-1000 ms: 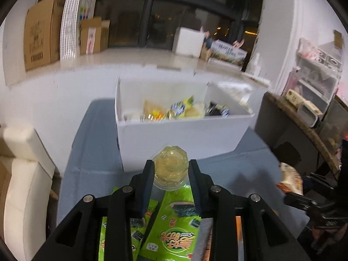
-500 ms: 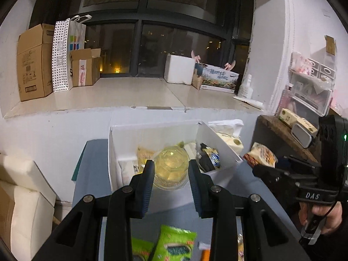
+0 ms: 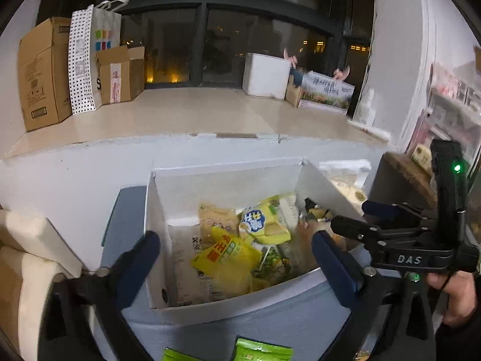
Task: Organize snacks
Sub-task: 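Carry the corn-cake pack into the box while left gripper carries a jelly cup there, then grasp the yellow Kuromi-printed chip bag with the right gripper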
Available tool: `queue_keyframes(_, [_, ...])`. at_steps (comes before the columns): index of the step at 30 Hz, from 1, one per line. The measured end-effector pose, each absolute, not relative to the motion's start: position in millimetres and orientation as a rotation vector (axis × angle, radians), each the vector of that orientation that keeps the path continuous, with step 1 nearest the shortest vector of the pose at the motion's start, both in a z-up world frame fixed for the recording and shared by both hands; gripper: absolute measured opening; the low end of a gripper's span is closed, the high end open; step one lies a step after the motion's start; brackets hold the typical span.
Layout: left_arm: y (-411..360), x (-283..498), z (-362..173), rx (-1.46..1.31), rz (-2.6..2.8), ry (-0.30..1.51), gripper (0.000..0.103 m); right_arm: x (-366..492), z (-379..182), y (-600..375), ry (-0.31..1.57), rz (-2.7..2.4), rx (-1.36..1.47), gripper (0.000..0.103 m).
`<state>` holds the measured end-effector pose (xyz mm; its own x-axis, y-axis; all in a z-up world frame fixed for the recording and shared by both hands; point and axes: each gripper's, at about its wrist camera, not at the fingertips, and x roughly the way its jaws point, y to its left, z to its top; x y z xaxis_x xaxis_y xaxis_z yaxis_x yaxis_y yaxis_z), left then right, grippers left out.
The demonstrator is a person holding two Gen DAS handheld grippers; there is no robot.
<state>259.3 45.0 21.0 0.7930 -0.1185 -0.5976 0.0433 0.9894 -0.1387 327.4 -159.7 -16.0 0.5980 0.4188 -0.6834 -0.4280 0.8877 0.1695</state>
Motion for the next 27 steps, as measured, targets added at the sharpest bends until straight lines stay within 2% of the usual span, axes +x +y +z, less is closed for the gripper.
queue_keyframes(4, [47,257,19,-0.108,-0.076,0.661,0.103,323,-16,-166,0.78,0.493,0.004,0.103])
queue_keyframes(15, [50,233,22,-0.122,-0.081,0.656,0.103,299,-2,-177,0.746,0.54,0.054,0.103])
queue_keyframes(27, [53,129,18,-0.101,-0.152,0.653,0.103,202,-7,-219,0.691,0.663,0.105,0.103])
